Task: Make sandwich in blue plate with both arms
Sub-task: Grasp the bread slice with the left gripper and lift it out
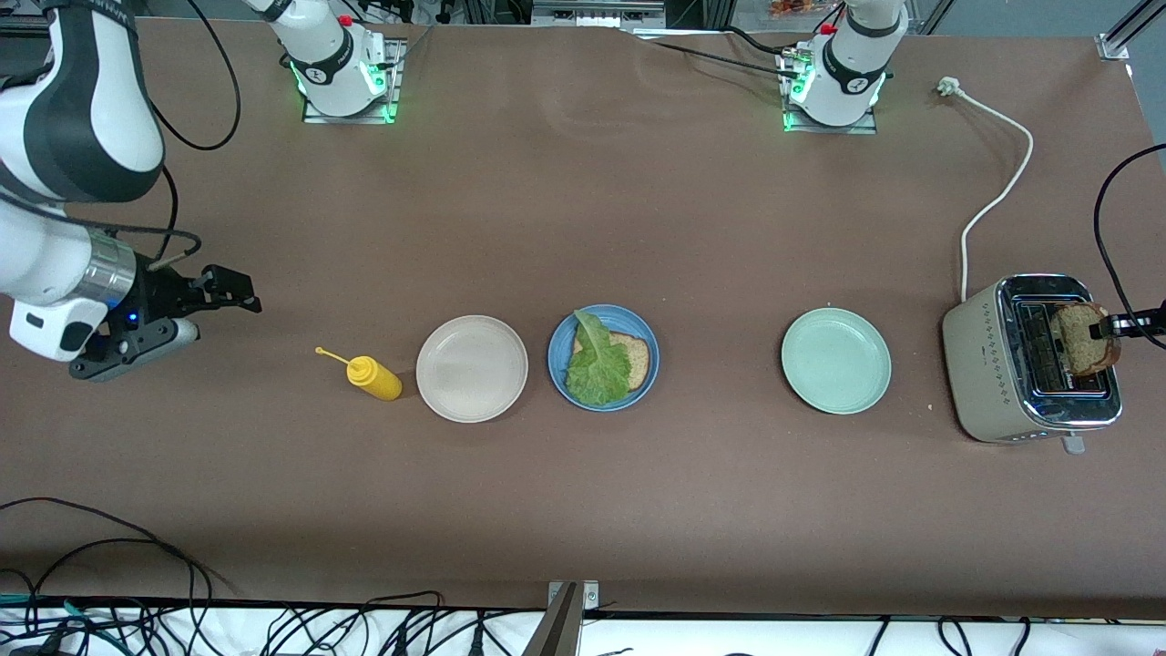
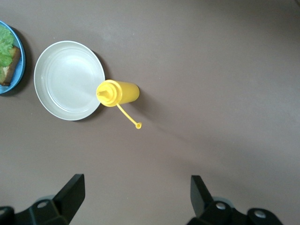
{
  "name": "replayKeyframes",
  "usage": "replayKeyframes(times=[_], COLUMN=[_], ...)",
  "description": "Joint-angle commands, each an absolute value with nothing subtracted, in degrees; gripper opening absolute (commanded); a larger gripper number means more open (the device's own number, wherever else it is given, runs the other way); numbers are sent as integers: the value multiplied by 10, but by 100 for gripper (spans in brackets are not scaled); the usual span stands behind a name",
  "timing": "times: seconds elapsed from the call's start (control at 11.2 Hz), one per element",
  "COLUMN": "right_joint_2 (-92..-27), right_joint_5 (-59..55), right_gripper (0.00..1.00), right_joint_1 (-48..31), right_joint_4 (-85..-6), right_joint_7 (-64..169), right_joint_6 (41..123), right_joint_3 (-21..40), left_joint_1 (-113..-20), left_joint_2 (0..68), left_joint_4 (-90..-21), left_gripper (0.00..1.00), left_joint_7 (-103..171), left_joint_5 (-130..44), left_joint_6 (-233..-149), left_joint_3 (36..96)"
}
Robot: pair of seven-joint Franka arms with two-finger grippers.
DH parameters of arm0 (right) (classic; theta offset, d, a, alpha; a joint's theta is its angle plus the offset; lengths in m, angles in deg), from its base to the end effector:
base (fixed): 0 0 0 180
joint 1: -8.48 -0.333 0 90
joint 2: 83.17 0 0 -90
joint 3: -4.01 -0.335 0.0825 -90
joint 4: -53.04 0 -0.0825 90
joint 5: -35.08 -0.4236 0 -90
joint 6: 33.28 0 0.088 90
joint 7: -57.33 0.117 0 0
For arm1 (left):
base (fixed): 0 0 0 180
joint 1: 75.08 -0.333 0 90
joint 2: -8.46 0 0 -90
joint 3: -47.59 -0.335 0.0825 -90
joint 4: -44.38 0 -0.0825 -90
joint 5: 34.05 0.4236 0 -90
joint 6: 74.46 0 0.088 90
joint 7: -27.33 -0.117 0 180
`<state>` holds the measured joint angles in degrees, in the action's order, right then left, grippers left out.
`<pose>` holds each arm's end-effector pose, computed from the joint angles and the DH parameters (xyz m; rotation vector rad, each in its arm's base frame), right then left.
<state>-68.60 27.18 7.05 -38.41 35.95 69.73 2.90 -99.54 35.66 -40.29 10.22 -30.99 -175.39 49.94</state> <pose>0.6748 0.0418 0.4784 -2.9416 -0.5693 0.0437 0.6585 0.2776 0.3807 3.0918 0.1158 -0.2952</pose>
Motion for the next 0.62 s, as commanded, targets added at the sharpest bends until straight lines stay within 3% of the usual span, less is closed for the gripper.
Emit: replayKeyframes(times=[0.0, 0.54], right_joint_2=[-747, -804], right_joint_5=[279, 287], right_gripper=[100, 100], right_joint_1=[68, 68], right_joint_4=[-466, -427], right_joint_7=[370, 505], right_joint_6=[787, 701], right_joint_3=[59, 56], left_joint_1=[-968, -759], left_joint_2=[321, 259], left_joint_4=[-376, -334], left_gripper=[0, 0], left_joint_7=[49, 41], left_joint_5=[-298, -152], left_joint_6=[-1670, -1522], left_joint_3=[508, 508])
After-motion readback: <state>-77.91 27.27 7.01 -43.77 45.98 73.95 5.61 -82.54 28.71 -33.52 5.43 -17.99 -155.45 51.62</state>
